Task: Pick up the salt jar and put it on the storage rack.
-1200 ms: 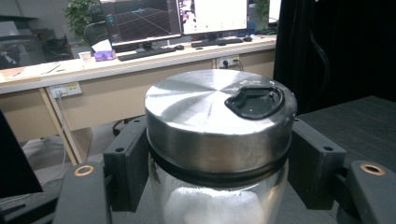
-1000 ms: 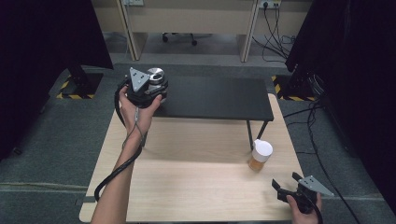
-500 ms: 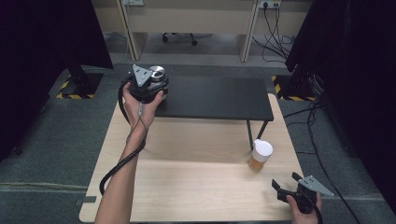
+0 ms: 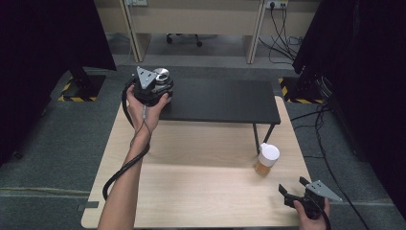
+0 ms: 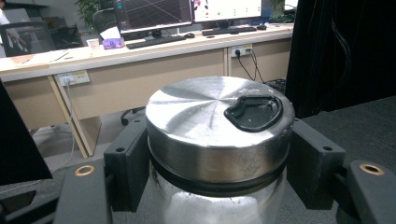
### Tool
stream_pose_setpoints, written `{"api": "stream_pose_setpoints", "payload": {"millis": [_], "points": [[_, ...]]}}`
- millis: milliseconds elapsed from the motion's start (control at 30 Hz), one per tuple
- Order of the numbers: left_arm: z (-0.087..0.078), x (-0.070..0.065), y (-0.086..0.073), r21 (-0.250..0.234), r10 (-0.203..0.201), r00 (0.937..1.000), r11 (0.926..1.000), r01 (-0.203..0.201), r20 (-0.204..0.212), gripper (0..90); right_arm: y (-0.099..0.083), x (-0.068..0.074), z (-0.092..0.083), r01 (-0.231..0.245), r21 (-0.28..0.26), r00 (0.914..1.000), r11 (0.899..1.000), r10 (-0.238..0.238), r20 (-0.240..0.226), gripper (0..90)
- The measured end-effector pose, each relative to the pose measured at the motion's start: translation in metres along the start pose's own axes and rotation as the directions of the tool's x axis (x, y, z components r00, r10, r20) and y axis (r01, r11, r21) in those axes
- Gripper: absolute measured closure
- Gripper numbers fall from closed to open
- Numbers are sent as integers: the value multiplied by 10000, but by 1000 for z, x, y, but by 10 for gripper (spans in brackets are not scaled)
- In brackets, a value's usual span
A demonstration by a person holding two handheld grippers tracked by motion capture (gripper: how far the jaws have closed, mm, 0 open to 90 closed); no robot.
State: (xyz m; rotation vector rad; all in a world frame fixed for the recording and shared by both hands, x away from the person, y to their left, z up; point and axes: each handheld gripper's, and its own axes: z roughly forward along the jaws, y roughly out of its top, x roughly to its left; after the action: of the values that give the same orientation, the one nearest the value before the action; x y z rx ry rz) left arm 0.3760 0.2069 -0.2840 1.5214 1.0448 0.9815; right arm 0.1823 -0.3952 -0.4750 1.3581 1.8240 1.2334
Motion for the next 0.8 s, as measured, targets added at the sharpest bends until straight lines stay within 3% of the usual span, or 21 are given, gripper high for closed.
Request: {"api": "stream_pose_setpoints", "payload": {"millis": [233,433,467,567,800], "points": [[3,2,-8,-64,-280,9996,9996,279,-43,312,0,0,0,-3,5,10000,10000,3,3,53],[3,0,-11,-188,-232,9997,9996,230,-101,312,0,0,0,19,10,10000,10000,-19,5,53],[3,1,-13,-212,-557,9984,9982,555,-127,312,0,1,0,37,15,10000,10000,-37,8,53],[3,3,-15,-273,-906,9958,9955,903,-101,310,0,1,0,52,-2,10000,10000,-52,15,54],[3,-1,-22,-523,-810,9965,9954,799,-208,310,0,1,0,95,9,10000,10000,-95,13,54]]}}
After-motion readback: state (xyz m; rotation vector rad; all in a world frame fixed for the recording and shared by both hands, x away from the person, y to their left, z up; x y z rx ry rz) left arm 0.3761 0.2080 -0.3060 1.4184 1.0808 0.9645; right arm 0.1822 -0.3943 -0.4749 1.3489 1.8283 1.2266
